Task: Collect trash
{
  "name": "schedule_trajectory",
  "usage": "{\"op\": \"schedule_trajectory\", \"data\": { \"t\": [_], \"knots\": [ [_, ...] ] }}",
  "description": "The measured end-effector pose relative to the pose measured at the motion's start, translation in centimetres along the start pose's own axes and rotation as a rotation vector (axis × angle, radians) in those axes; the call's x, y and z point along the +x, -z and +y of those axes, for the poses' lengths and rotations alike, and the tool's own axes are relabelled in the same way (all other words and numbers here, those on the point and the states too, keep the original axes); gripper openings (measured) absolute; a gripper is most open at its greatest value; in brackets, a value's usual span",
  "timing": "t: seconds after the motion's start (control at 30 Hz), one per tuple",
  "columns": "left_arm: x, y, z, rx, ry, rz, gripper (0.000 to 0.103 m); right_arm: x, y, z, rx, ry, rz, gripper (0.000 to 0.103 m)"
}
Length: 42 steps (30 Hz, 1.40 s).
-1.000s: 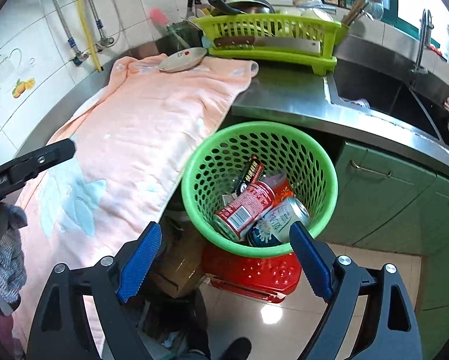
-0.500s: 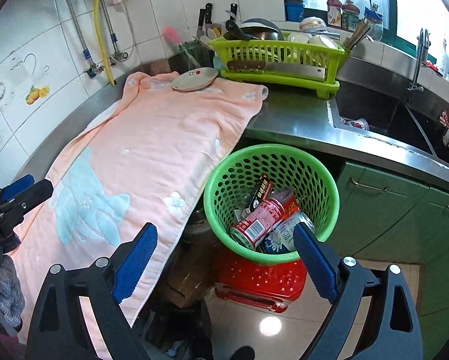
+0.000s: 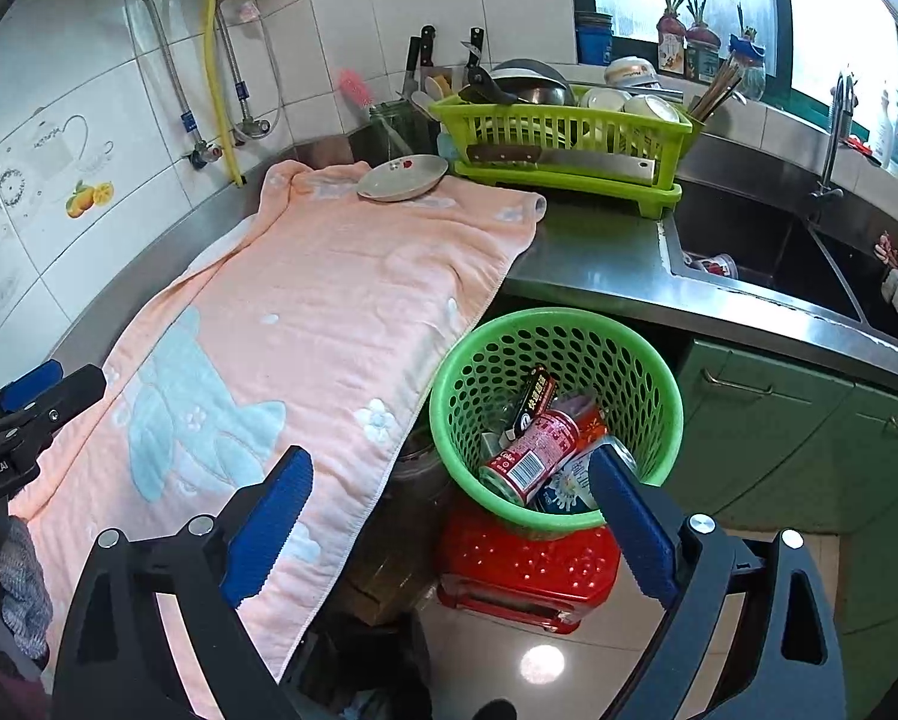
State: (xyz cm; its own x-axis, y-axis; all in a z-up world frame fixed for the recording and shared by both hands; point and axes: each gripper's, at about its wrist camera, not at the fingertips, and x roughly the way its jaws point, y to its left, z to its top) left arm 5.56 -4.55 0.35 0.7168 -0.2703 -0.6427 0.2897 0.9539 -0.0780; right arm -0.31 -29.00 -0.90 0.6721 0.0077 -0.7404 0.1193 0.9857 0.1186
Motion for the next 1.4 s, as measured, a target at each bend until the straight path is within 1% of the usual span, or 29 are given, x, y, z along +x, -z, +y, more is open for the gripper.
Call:
{"op": "schedule_trajectory", "data": {
  "t": [0.43,0.83,1.4],
  "knots": [
    [-0.9,0.2,-1.3,0.035,-0.005,-0.015,0.097,-1.6,0.2,-0.4,0.009,0.005,-0.025,0.090],
    [-1.7,0.2,-1.8,0.057,-0.011,-0.025,0.097,-2.0,0.5,-0.4,0.018,0.004,-0.029,0.091],
    [-1.9,0.3,-2.1,0.056,-0.018,-0.021,0.097,-2.5,0.7,-0.3,0.020,0.005,-0.034,0.091]
  ]
}}
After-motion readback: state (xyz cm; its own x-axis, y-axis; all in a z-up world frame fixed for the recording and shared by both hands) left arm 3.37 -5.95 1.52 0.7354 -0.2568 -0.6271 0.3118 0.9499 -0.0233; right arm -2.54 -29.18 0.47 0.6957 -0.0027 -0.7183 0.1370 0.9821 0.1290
